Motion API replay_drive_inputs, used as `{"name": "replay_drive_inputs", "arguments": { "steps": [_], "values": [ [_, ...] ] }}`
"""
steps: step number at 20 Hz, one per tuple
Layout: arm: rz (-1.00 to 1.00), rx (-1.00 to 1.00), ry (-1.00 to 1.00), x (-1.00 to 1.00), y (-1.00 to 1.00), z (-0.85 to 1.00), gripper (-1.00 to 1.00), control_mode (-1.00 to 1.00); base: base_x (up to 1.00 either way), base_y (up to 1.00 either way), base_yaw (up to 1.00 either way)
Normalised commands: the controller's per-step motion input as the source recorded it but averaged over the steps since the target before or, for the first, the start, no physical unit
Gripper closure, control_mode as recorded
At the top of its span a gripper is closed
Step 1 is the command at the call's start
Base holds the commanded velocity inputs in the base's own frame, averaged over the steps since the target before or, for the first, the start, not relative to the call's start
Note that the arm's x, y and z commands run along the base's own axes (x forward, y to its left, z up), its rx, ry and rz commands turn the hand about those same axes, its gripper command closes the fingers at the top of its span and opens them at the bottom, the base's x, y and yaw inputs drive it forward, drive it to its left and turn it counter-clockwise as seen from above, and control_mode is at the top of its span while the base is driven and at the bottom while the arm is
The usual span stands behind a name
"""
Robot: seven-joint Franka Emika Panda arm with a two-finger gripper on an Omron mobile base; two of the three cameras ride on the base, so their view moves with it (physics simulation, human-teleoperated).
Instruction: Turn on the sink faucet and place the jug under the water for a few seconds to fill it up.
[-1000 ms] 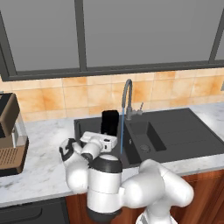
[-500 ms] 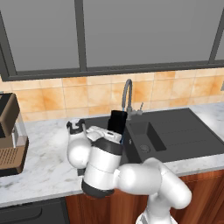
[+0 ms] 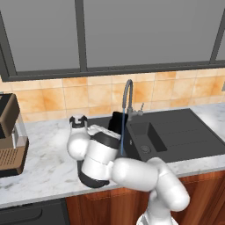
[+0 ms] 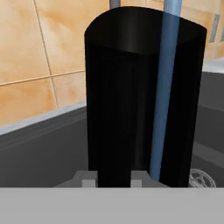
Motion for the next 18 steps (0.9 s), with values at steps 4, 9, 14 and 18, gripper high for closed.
{"name": "replay_drive_inputs", "arguments": {
  "steps": [4, 9, 14, 18],
  "values": [
    [-0.12, 0.0, 0.0, 0.29, 0.18, -0.11, 1.0, -1.0, 0.0, 0.0, 0.0],
    [-0.11, 0.0, 0.0, 0.2, 0.01, -0.09, 1.0, -1.0, 0.0, 0.0, 0.0],
    [-0.1, 0.0, 0.0, 0.24, 0.0, -0.06, 1.0, -1.0, 0.0, 0.0, 0.0],
    [-0.09, 0.0, 0.0, 0.28, 0.06, -0.02, 1.0, -1.0, 0.0, 0.0, 0.0]
  ]
}}
